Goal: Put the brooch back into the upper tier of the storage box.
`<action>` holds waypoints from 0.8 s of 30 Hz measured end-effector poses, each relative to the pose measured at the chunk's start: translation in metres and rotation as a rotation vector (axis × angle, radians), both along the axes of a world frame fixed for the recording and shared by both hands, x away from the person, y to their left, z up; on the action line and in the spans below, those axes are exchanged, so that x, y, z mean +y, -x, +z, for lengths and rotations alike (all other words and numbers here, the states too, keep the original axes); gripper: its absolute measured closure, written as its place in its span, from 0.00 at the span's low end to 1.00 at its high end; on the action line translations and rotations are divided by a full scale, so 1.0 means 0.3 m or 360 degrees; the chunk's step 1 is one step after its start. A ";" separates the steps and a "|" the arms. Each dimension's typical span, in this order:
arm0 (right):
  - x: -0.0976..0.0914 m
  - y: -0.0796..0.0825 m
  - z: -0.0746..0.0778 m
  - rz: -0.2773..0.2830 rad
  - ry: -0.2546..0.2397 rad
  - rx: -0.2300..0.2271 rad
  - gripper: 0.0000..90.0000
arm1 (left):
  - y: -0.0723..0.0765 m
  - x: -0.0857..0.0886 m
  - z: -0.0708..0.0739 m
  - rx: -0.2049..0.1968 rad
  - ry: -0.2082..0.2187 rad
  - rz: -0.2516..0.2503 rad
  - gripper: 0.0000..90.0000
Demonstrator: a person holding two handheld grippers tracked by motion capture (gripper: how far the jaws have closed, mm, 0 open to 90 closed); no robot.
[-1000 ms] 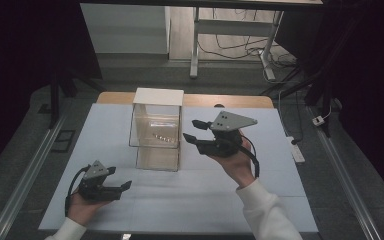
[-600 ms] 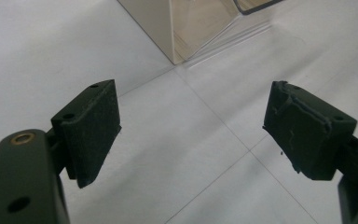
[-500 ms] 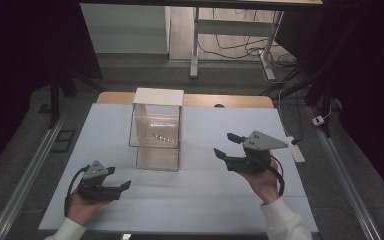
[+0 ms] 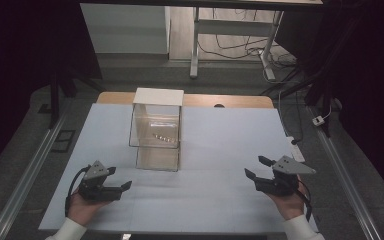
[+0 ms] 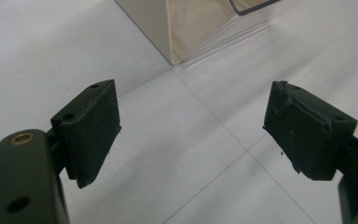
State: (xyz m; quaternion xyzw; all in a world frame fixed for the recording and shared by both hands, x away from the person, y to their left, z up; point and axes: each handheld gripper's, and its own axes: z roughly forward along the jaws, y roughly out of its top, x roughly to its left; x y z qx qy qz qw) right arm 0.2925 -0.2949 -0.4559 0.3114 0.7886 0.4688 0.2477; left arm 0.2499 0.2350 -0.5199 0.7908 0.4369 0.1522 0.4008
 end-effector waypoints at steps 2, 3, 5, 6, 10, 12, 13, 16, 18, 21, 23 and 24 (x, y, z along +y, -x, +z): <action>-0.030 0.006 -0.032 -0.0017 0.0010 0.0020 0.35 | 0.000 0.001 0.000 0.0000 -0.0001 -0.0002 0.20; -0.040 0.008 -0.043 -0.0022 0.0011 0.0025 0.35 | 0.000 0.002 0.001 -0.0004 -0.0001 -0.0001 0.20; -0.064 0.013 -0.072 -0.0030 0.0030 0.0043 0.34 | 0.001 0.003 0.002 -0.0006 0.0003 0.0003 0.20; -0.072 0.015 -0.081 -0.0032 0.0021 0.0049 0.34 | 0.002 0.004 0.003 -0.0008 0.0004 0.0003 0.20; -0.101 0.018 -0.114 -0.0042 0.0035 0.0070 0.34 | 0.003 0.006 0.003 -0.0009 0.0006 0.0004 0.20; -0.108 0.016 -0.125 -0.0042 0.0042 0.0086 0.34 | 0.003 0.006 0.003 -0.0010 0.0005 0.0003 0.20; -0.110 0.016 -0.128 -0.0041 0.0048 0.0091 0.34 | 0.003 0.007 0.003 -0.0010 0.0006 0.0001 0.20; -0.113 0.014 -0.139 -0.0039 0.0068 0.0091 0.34 | 0.003 0.008 0.004 -0.0010 0.0009 -0.0001 0.20; -0.115 0.014 -0.139 -0.0033 0.0058 0.0096 0.34 | 0.003 0.009 0.005 -0.0010 0.0014 -0.0003 0.20; -0.114 0.014 -0.140 -0.0028 0.0071 0.0097 0.35 | 0.003 0.010 0.005 -0.0014 0.0020 0.0000 0.20; -0.113 0.012 -0.140 -0.0026 0.0078 0.0098 0.35 | 0.004 0.011 0.005 -0.0015 0.0020 0.0002 0.20; -0.113 0.011 -0.140 -0.0026 0.0074 0.0100 0.35 | 0.004 0.011 0.005 -0.0015 0.0020 0.0002 0.20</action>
